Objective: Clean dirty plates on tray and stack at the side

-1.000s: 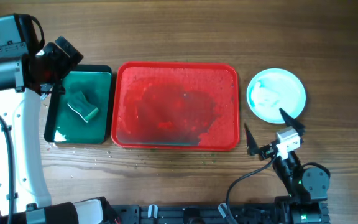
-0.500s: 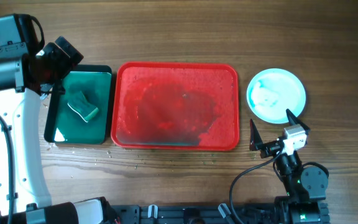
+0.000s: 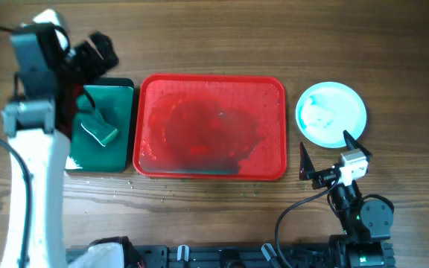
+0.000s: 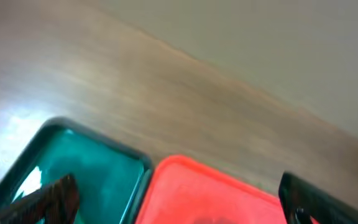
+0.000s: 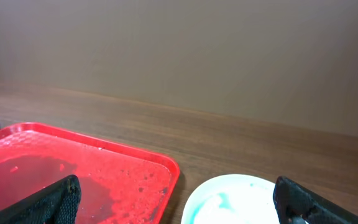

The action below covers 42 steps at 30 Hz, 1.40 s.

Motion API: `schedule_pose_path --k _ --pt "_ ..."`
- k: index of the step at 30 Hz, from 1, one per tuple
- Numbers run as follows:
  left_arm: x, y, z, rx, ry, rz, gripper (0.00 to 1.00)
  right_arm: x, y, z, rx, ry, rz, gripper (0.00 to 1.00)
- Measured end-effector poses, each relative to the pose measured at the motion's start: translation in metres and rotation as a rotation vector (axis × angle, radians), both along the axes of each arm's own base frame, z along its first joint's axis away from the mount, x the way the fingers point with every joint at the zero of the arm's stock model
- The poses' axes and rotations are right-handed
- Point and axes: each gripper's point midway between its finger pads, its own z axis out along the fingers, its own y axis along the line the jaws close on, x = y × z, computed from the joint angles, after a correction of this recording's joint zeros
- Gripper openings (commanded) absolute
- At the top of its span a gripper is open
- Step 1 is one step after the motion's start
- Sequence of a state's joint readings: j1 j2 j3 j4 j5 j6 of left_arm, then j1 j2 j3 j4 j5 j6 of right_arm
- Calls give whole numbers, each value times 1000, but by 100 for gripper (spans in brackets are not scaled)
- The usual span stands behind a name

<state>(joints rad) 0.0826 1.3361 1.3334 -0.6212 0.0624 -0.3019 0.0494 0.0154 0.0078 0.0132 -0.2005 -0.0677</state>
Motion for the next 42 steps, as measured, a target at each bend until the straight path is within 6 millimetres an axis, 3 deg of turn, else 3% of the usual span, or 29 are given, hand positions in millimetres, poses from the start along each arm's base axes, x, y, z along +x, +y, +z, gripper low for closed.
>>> schedule_pose_path --k 4,7,9,14,18,24,28,42 --pt "-35 -17 7 60 -243 -84 100 0 0 0 0 -2 0 100" --pt "-81 -24 -29 80 -368 -114 100 0 0 1 1 -3 0 100" --pt "-96 -26 -41 90 -440 -120 100 0 0 1 1 -3 0 100" --pt "-136 -33 -95 128 -518 -148 100 0 0 1 1 -3 0 100" --pt "-148 -42 -106 202 -576 -205 100 0 0 1 1 -3 0 100" --pt "-155 -41 -138 238 -509 -209 100 0 0 1 1 -4 0 100" --pt "-157 -39 -127 251 -558 -193 100 0 0 1 1 -4 0 100" --pt "-157 -37 -127 253 -558 -187 100 0 0 1 1 -3 0 100"
